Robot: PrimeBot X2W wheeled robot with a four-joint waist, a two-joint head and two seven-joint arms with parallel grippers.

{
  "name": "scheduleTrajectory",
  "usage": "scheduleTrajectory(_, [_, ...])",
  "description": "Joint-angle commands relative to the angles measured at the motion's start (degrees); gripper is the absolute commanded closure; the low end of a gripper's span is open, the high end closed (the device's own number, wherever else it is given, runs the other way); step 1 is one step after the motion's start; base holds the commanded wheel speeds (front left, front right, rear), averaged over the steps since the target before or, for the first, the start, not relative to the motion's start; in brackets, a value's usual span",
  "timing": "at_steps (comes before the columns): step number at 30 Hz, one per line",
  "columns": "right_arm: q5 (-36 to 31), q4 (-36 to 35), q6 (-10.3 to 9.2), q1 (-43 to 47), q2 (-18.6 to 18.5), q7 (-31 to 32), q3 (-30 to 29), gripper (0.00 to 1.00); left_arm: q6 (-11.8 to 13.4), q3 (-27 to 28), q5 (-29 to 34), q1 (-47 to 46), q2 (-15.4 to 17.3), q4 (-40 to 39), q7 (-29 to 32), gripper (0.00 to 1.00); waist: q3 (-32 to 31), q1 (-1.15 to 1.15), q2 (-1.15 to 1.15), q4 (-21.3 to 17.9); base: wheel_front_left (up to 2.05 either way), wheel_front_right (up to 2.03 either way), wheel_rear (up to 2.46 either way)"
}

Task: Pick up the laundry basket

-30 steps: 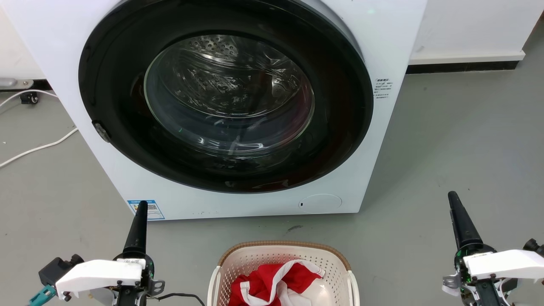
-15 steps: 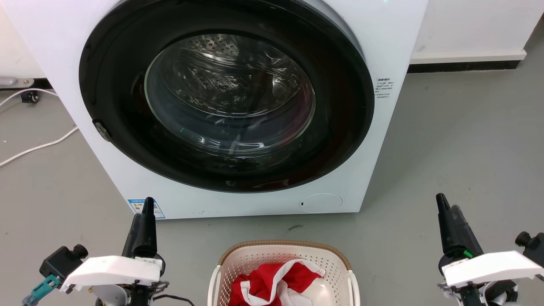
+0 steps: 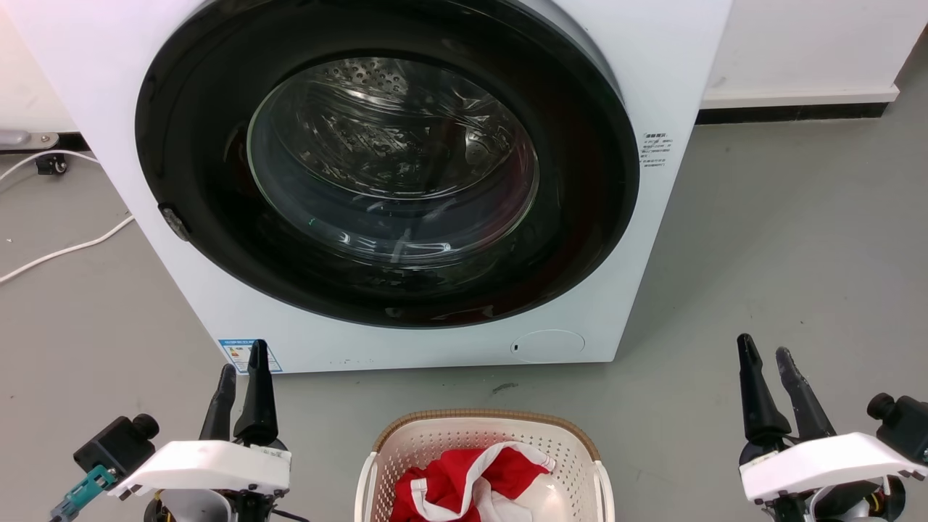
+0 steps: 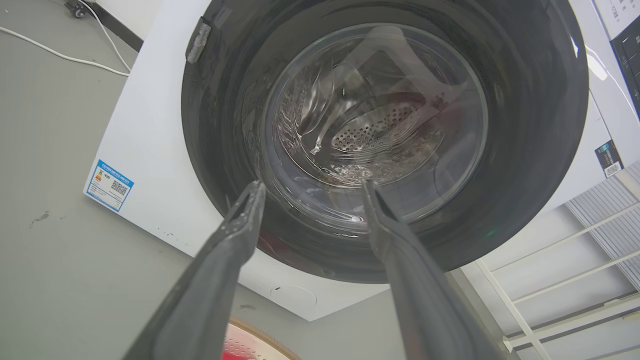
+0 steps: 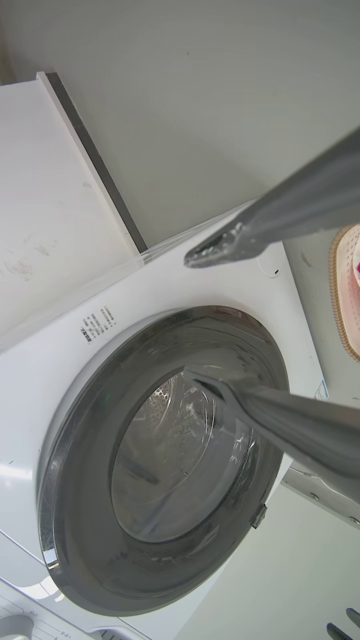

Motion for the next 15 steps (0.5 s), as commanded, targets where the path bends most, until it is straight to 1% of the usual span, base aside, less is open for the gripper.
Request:
scheduleTrajectory(1, [-2.61, -1.08, 0.0, 0.07, -0.23, -0.79, 0.23, 0.0, 0.16, -0.2, 2.24, 0.05, 0.26, -0.76, -0.66, 0.0, 0.02, 0.0, 0.0, 0.0, 0.0, 0.0, 0.0])
scheduleTrajectory(7, [-7.51, -1.42, 0.0, 0.44, -0.25, -1.78, 0.82, 0.0, 0.31, -0.45, 6.58, 0.32, 0.27, -0.09, -1.67, 0.0, 0.1, 0.0, 0.0, 0.05, 0.0, 0.0, 0.0])
scheduleTrajectory(8, [-7.51, -1.42, 0.0, 0.44, -0.25, -1.78, 0.82, 0.0, 0.31, -0.45, 6.58, 0.32, 0.27, -0.09, -1.67, 0.0, 0.1, 0.0, 0.0, 0.05, 0.0, 0.0, 0.0])
scheduleTrajectory(10, [-9.74, -1.48, 0.0, 0.74, -0.26, -2.26, 0.8, 0.0, 0.39, -0.59, 8.72, 0.43, 0.28, 0.19, -2.17, 0.0, 0.13, 0.0, 0.0, 0.08, 0.0, 0.0, 0.0])
scheduleTrajectory(15, [-12.57, -1.46, 0.0, 1.1, -0.27, -2.92, 0.62, 0.0, 0.58, -0.74, 11.4, 0.6, 0.3, 0.49, -2.8, 0.0, 0.17, 0.0, 0.0, 0.09, 0.0, 0.0, 0.0])
